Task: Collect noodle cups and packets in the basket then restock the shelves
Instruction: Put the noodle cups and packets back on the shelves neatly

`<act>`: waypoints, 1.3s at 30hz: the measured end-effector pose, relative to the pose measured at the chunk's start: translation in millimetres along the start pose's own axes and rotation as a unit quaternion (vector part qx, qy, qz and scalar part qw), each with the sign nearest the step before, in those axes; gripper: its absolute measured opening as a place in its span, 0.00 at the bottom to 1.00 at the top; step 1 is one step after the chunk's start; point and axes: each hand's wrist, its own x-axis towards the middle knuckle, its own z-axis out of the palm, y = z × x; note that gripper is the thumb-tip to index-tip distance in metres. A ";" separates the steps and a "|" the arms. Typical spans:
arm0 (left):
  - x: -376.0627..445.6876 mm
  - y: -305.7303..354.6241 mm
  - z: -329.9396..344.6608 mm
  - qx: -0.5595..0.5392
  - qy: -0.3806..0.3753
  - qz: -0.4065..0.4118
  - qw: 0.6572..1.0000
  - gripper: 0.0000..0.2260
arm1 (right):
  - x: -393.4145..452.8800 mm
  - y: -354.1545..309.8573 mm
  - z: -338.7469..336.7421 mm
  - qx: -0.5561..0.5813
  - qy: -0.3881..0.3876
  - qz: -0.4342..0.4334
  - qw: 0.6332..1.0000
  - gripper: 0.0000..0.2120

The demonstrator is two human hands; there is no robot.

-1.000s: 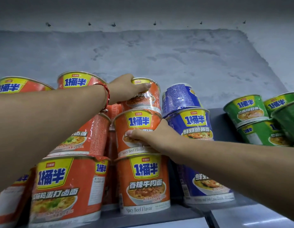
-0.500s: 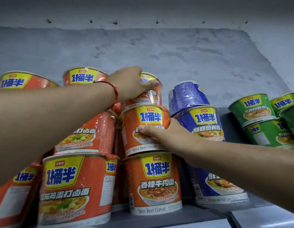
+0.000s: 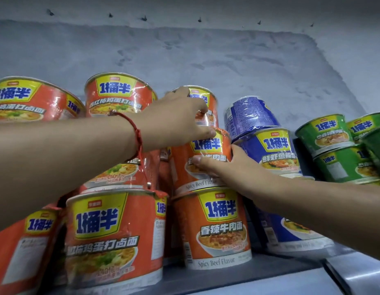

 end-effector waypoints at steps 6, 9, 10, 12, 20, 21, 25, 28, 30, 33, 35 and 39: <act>-3.8 -5.6 6.7 -0.017 0.007 0.004 1.000 0.29 | -9.3 -6.9 2.6 -0.014 -0.013 -0.009 1.000 0.16; -7.1 -3.7 9.1 -0.016 0.015 0.006 1.000 0.27 | -16.4 -23.2 3.8 -0.066 -0.051 0.020 0.996 0.12; -8.3 -2.2 9.6 -0.016 0.018 0.006 1.000 0.26 | -18.1 -31.5 1.2 -0.129 -0.071 0.035 0.989 0.13; -11.8 0.4 10.2 -0.019 0.017 -0.001 1.000 0.24 | -16.6 -54.0 -12.6 -0.326 -0.078 0.054 0.941 0.17; -22.9 60.7 12.6 -0.328 0.094 -0.054 0.938 0.04 | 64.4 -97.1 -103.0 -0.455 0.186 -0.154 0.857 0.25; -21.9 71.9 15.4 -0.362 0.074 -0.076 0.926 0.04 | 76.7 -91.5 -108.7 -0.463 0.135 -0.117 0.868 0.33; -9.6 99.5 23.7 -0.466 0.017 -0.180 0.866 0.06 | 107.7 -77.4 -130.7 -0.453 -0.005 0.011 0.891 0.44; 1.0 112.9 24.5 -0.460 0.030 -0.236 0.855 0.07 | 113.7 -69.3 -147.7 -0.419 0.003 -0.020 0.908 0.38; 11.2 119.1 25.2 -0.422 0.062 -0.252 0.869 0.08 | 114.5 -60.8 -158.0 -0.365 0.028 -0.060 0.929 0.35; 25.9 129.3 22.1 -0.352 0.084 -0.270 0.892 0.13 | 117.1 -54.9 -176.2 -0.214 0.107 -0.098 0.966 0.39; 37.4 136.9 20.4 -0.309 0.083 -0.254 0.913 0.16 | 120.1 -56.9 -189.8 -0.066 0.122 -0.076 0.987 0.42; 61.8 145.0 20.0 -0.213 0.042 -0.178 0.960 0.30 | 107.5 -70.1 -211.9 0.152 0.000 0.058 0.987 0.26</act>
